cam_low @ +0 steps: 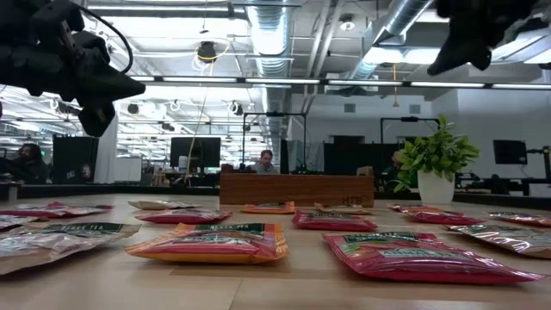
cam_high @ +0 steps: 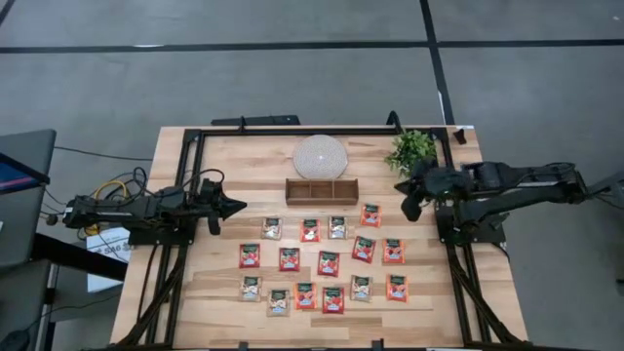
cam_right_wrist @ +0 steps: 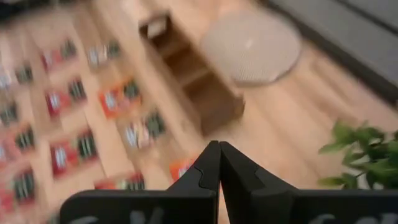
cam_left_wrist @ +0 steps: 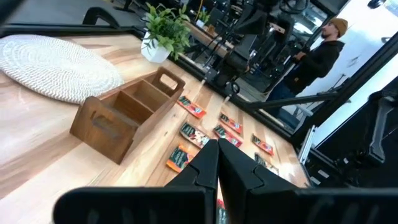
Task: Pick & Place Tea
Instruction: Put the orange tea bag into the right compartment of the wooden organizer
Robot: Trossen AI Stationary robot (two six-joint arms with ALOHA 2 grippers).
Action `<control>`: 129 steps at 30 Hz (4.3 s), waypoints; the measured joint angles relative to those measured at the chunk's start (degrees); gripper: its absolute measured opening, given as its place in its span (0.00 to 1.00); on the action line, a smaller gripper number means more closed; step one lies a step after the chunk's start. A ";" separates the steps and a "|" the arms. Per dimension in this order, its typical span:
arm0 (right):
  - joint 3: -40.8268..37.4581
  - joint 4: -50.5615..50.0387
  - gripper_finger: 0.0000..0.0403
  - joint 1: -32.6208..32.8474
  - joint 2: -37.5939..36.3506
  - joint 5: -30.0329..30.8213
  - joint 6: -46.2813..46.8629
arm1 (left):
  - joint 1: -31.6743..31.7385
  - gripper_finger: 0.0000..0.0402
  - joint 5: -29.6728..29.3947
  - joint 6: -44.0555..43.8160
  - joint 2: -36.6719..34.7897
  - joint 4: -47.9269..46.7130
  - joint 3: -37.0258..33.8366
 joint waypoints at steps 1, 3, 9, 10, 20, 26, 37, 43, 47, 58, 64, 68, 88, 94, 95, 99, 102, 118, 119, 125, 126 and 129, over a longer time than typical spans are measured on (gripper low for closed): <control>0.00 -1.04 0.00 0.00 1.42 -0.91 -0.15 | 0.00 0.00 0.02 0.04 0.00 -0.38 0.02; 0.00 -2.87 0.00 -0.01 4.64 -1.17 -0.15 | 0.00 0.00 0.05 0.07 -0.02 -1.22 0.12; 0.00 -4.33 0.03 -0.59 13.63 -0.98 -0.59 | 0.00 0.00 0.03 0.07 0.00 -1.90 0.16; 0.00 -4.24 0.05 -0.92 14.98 -0.98 -0.59 | 0.00 0.00 0.03 0.07 0.00 -1.92 0.16; 0.00 -1.22 0.30 -7.73 26.81 -3.07 -8.20 | 0.00 0.00 -0.04 0.09 0.00 -2.19 0.16; 0.00 4.77 0.33 -12.57 32.88 -8.95 -16.43 | 0.00 0.00 -0.06 0.09 0.00 -2.27 0.14; 0.00 9.44 0.33 -18.80 39.22 -18.31 -25.61 | 0.00 0.00 -0.06 0.04 0.00 -2.31 0.08; 0.00 11.00 0.34 -20.69 41.56 -22.21 -26.54 | 0.00 0.00 -0.06 0.04 -0.02 -2.35 0.05; -0.02 11.95 0.33 -20.51 42.41 -22.67 -27.17 | 0.00 0.00 -0.03 0.05 0.00 -2.35 0.05; 0.01 12.21 0.35 -19.30 46.39 -22.97 -27.14 | 0.00 0.00 0.31 1.22 0.00 -2.41 0.01; 0.29 12.45 0.34 -17.47 50.12 -21.24 -26.51 | 0.00 0.00 0.34 1.27 -0.02 -2.48 0.01; 0.38 12.24 0.32 -16.74 50.71 -20.87 -25.61 | 0.00 0.00 0.37 1.27 -0.02 -2.48 0.01; -0.17 11.58 0.06 -16.73 47.02 -22.12 -22.11 | 0.00 0.00 0.96 1.22 -0.02 -2.48 -0.03; -0.09 10.44 0.02 -16.73 46.94 -21.97 -20.44 | 0.00 0.00 2.09 1.22 -0.02 -2.48 -0.06; -0.09 10.11 0.02 -16.73 46.94 -21.97 -19.90 | 0.00 0.00 2.09 1.22 -0.01 -2.48 -0.06; -0.09 9.13 0.00 -16.73 46.92 -21.94 -19.44 | 0.00 0.00 2.09 1.22 0.00 -2.48 -0.06; -0.09 8.90 0.00 -16.73 46.90 -21.94 -18.50 | 0.00 0.00 2.09 1.22 -0.02 -2.48 -0.06; 3.83 -0.26 0.00 -16.69 40.41 -21.66 -16.86 | 0.00 0.00 2.09 1.21 -0.02 -2.46 -0.06; 4.75 -1.39 0.00 -16.57 39.97 -21.53 -16.98 | 0.00 0.00 2.09 1.22 -0.02 -2.46 -0.06; 11.04 -7.84 0.00 -14.71 38.03 -18.45 -18.66 | 0.00 0.00 2.08 1.20 -0.02 -2.46 -0.05; 12.28 -9.01 0.00 -14.29 37.98 -18.03 -19.02 | 0.00 0.00 2.06 1.21 -0.02 -2.46 -0.03; 16.37 -12.27 0.00 -12.81 38.10 -16.27 -19.77 | 0.00 0.00 2.06 1.21 -0.02 -2.46 -0.03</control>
